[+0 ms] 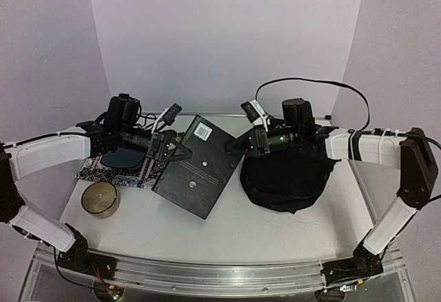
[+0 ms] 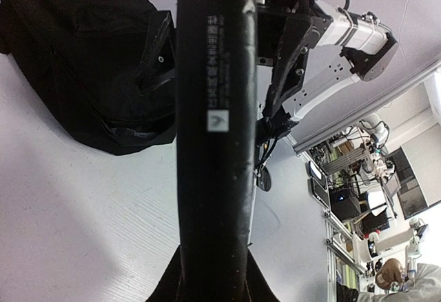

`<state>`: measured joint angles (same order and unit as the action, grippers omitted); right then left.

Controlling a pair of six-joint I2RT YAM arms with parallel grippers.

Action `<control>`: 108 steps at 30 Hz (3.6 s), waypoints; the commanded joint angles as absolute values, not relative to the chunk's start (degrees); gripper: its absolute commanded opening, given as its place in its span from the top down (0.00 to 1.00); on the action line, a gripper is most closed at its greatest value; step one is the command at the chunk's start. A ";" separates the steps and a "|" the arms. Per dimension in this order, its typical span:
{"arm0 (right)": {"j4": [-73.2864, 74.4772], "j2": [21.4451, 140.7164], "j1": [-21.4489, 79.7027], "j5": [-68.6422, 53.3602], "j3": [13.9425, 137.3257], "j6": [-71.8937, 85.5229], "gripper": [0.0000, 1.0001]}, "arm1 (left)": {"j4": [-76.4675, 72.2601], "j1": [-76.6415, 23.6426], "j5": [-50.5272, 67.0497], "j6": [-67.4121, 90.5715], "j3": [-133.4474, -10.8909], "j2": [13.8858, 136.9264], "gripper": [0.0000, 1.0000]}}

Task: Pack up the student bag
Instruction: Pass from the left arm to the right, then pass from the right arm to the left, then open the largest pocket of the student bag.

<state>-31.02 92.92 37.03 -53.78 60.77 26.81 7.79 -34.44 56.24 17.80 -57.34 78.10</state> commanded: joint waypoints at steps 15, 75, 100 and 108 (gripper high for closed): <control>-8.22 100.70 39.08 -66.81 78.46 6.91 0.21 | 19.12 -34.70 64.01 3.77 -67.29 79.50 1.00; -61.79 86.59 31.71 -61.42 66.99 40.73 1.00 | -59.75 -34.53 49.80 48.27 -35.18 70.08 0.43; 3.51 83.06 31.86 -29.92 70.01 -2.17 0.42 | -62.19 -27.89 41.19 52.30 -30.47 77.36 1.00; 24.56 81.73 36.66 -4.89 70.75 -10.91 0.29 | -60.86 -23.75 42.26 56.82 -29.29 79.30 1.00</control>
